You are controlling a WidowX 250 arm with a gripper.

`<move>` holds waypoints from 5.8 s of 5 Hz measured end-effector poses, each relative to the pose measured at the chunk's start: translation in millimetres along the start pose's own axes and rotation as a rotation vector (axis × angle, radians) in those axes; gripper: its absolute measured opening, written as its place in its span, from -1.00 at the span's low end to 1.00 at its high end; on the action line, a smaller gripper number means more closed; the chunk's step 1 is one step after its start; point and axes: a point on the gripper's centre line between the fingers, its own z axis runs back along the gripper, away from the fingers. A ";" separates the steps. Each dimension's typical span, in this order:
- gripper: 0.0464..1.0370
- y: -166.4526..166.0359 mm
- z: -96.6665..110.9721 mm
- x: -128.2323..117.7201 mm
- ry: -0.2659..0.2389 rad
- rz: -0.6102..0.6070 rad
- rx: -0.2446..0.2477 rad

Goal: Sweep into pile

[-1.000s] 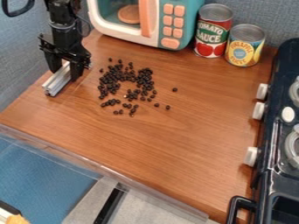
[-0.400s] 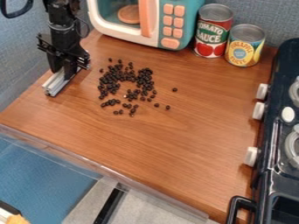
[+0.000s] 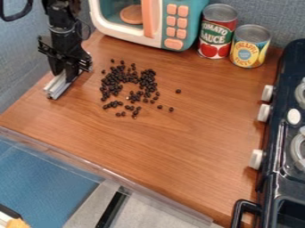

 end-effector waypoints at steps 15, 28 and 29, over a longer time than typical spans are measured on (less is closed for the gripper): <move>-0.40 -198.2 34.1 -5.9 -0.059 -0.089 -0.132; -0.40 2.8 27.5 38.5 -0.064 0.096 0.011; -0.40 4.1 20.0 39.0 -0.050 0.092 0.025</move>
